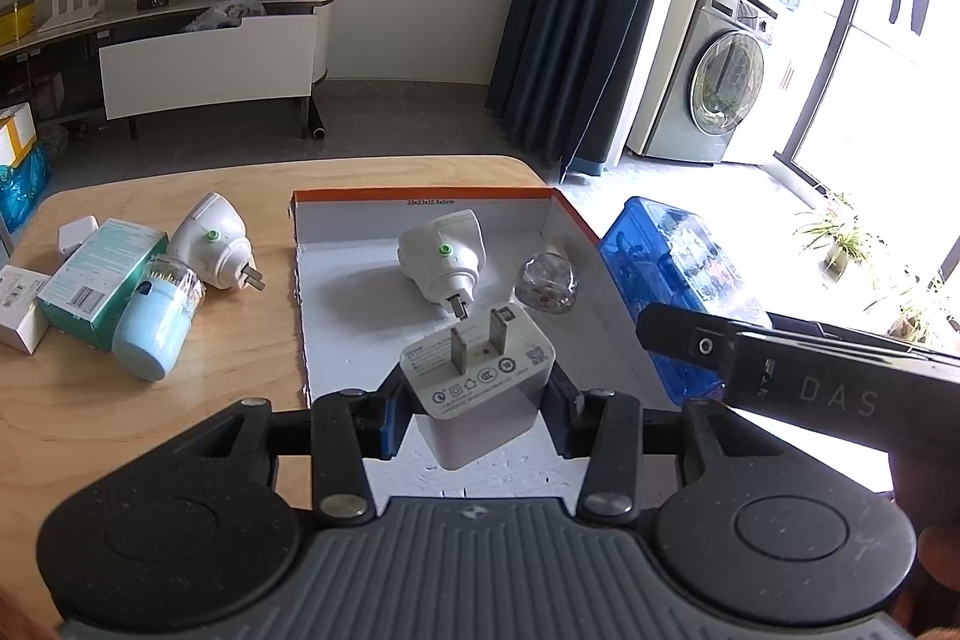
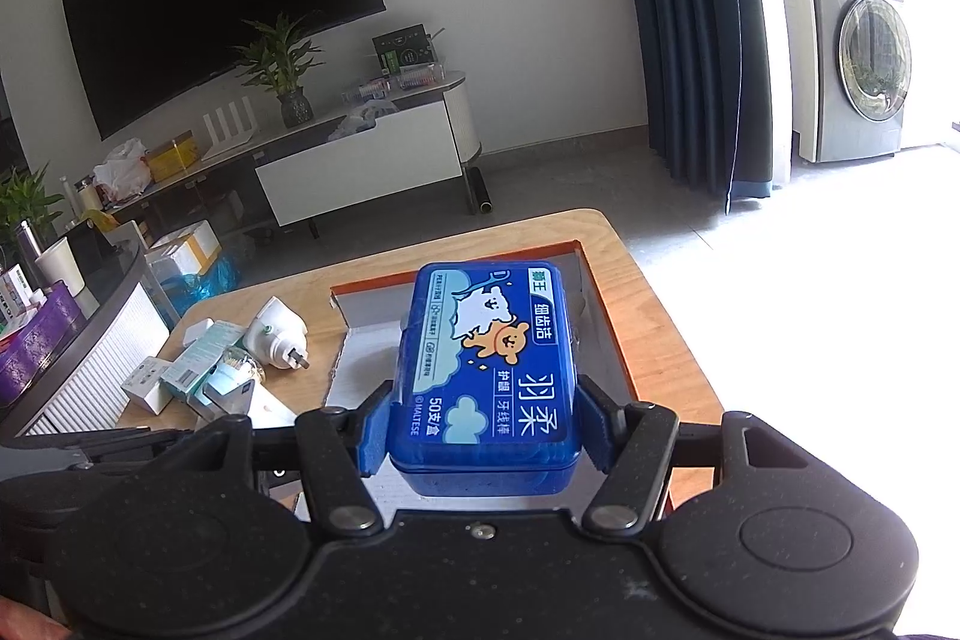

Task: Organize rigid objects
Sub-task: 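Hold white charger above box with left tool while right tool holds blue pack above it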

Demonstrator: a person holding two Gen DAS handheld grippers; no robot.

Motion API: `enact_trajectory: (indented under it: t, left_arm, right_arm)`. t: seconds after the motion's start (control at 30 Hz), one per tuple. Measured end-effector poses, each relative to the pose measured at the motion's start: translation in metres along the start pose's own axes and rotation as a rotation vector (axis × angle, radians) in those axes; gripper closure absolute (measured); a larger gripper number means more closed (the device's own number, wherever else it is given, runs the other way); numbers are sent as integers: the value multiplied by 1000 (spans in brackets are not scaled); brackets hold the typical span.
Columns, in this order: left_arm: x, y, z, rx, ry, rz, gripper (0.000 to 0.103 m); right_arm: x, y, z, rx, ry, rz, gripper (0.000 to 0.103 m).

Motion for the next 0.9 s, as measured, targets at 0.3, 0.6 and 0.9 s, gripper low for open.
enact_trajectory:
  t: [0.3,0.6,0.9]
  left_arm:
    - [3,1,-2,6,3,9,59]
    - [4,1,-3,12,5,14,59]
    - [8,1,-5,18,4,18,59]
  right_arm:
    - [4,1,-1,0,2,7,30]
    - [7,5,-3,3,9,14,30]
    - [10,6,-4,6,11,19,30]
Point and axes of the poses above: each gripper's, at about its wrist camera, not at the fingertips, and x roughly the way its jaws point, z to its left, y to its underside, the point moved 6 cm from there along x, roughly the way its jaws point, and after that the axes turned 13 degrees about -x, right-handed, at the moved point
